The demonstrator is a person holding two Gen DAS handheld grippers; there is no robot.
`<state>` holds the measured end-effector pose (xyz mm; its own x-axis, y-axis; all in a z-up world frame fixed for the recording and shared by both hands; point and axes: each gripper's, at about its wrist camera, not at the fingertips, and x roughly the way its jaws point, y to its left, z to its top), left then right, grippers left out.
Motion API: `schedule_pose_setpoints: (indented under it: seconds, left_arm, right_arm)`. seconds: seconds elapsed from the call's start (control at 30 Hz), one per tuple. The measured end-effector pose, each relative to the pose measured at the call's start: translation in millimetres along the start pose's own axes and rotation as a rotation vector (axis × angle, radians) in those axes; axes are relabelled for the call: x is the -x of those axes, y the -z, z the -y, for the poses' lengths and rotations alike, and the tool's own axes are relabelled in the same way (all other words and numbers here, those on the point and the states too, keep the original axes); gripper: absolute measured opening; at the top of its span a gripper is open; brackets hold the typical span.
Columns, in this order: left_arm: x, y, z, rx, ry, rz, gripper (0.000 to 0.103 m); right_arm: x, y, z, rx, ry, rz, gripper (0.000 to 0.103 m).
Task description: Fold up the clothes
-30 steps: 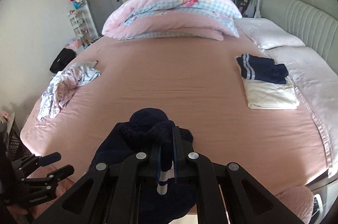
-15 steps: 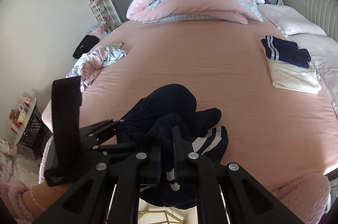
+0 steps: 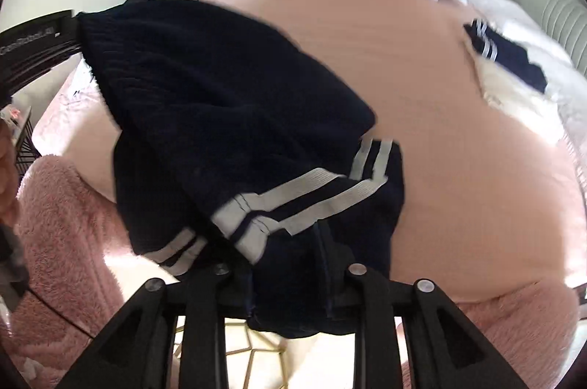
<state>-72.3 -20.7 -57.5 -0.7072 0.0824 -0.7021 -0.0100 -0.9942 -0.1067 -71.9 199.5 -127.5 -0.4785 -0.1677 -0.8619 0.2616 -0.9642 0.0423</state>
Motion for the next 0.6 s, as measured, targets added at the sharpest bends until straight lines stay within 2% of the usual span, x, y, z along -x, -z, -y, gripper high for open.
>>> schedule_pose_setpoints:
  seconds: [0.07,0.1,0.17,0.2,0.3,0.4,0.5,0.53,0.6]
  left_arm:
    - [-13.3,3.8,4.3,-0.006,-0.004,-0.038,0.016]
    - [-20.0,5.6,6.4,-0.008,-0.006,-0.057,0.016]
    - [-33.4,9.4,10.7,-0.014,-0.01,-0.096,0.016]
    - [-40.2,11.8,12.3,-0.015,-0.011,-0.117,0.016]
    - [-63.7,37.9,-2.6,0.038,0.024,-0.264,0.017]
    - [-68.3,54.2,2.1,-0.01,0.022,-0.292,0.018]
    - [-63.5,50.3,4.2,-0.013,0.0,-0.223,0.014]
    - [-55.5,42.7,2.4,-0.004,-0.018,-0.169,0.007]
    - [-31.0,14.7,-0.2,-0.01,-0.044,-0.056,0.006]
  right_arm:
    - [7.8,-4.9,5.5,-0.035,0.097,0.069,0.023]
    - [18.5,-7.3,11.6,-0.08,0.131,0.129,0.018]
    - [42.3,-11.3,23.8,-0.171,0.17,0.25,0.016]
    - [50.4,-15.1,29.2,-0.198,0.182,0.28,0.016]
    - [65.9,-27.0,45.2,-0.246,0.198,0.314,0.015]
    - [73.0,-27.9,57.8,-0.283,0.162,0.303,0.015]
    - [61.8,-22.8,52.0,-0.245,0.162,0.23,0.015]
    - [60.4,-23.0,53.2,-0.249,0.161,0.218,0.015]
    - [60.0,-24.1,57.5,-0.275,0.147,0.201,0.015]
